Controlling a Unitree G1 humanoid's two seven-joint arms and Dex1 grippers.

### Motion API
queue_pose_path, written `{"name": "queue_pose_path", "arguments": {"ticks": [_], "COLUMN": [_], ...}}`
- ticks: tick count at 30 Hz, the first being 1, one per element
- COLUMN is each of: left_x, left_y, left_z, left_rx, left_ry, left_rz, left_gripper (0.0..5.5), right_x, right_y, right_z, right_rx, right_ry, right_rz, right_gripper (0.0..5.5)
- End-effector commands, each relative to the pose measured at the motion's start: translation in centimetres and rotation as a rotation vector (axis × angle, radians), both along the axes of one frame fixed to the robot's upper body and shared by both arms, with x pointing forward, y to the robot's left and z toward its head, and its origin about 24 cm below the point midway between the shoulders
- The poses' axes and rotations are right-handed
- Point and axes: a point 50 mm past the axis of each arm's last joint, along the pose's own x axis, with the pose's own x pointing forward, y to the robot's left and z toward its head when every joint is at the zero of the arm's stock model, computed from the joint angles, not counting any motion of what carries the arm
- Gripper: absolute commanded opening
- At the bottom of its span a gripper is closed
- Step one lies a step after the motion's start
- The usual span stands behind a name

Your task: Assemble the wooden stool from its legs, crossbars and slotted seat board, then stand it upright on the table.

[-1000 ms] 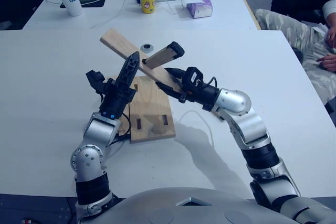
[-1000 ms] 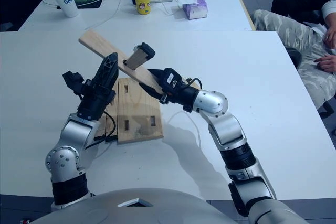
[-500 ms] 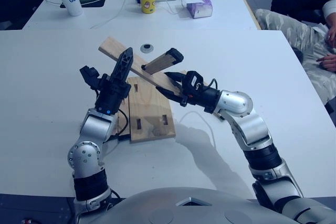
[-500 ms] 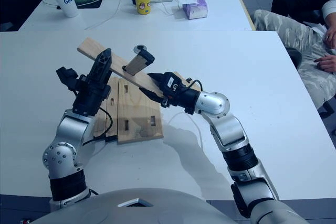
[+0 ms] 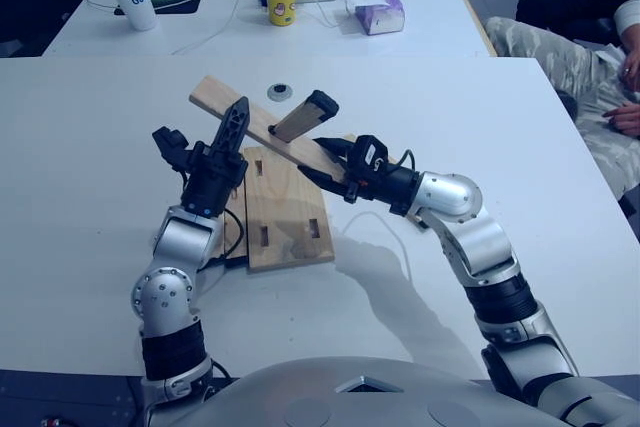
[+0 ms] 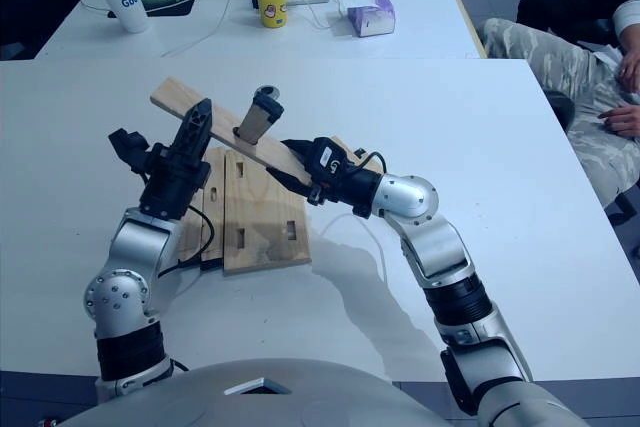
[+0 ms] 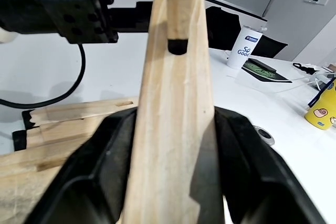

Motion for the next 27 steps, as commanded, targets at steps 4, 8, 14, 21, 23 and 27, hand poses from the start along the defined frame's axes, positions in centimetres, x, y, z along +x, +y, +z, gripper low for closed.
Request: {"name": "queue_pose_path", "arguments": {"ticks": [4, 8, 14, 21, 23, 27], "left_x": [0.4, 0.9, 1.4, 1.1, 0.9, 0.4], "left_y": [0.8, 2.9, 7.1, 6.8, 6.8, 6.8], "left_z": [-0.7, -1.3, -0.7, -1.3, -1.6, -1.9], "left_rx": [0.009, -0.008, -0.105, -0.073, -0.074, -0.077], "left_ry": [0.045, 0.101, 0.097, 0.128, 0.136, 0.15], "left_rz": [0.09, 0.264, 0.5, 0.496, 0.501, 0.516], "left_gripper": [1.03, 1.03, 1.03, 1.03, 1.03, 1.03], "right_x": [0.3, 0.8, -1.0, -2.7, -2.6, -2.4], "right_y": [-0.4, -1.9, -3.5, -0.8, -0.3, 0.2], "right_z": [1.2, 1.3, -0.8, -1.7, -1.8, -1.9], "right_rx": [0.008, -0.059, -0.337, -0.395, -0.43, -0.485], "right_ry": [0.019, 0.04, 0.152, 0.28, 0.278, 0.261], "right_rz": [0.068, 0.091, 0.326, 0.449, 0.437, 0.438], "right_gripper": [2.7, 3.24, 3.24, 3.24, 3.24, 3.24]}}
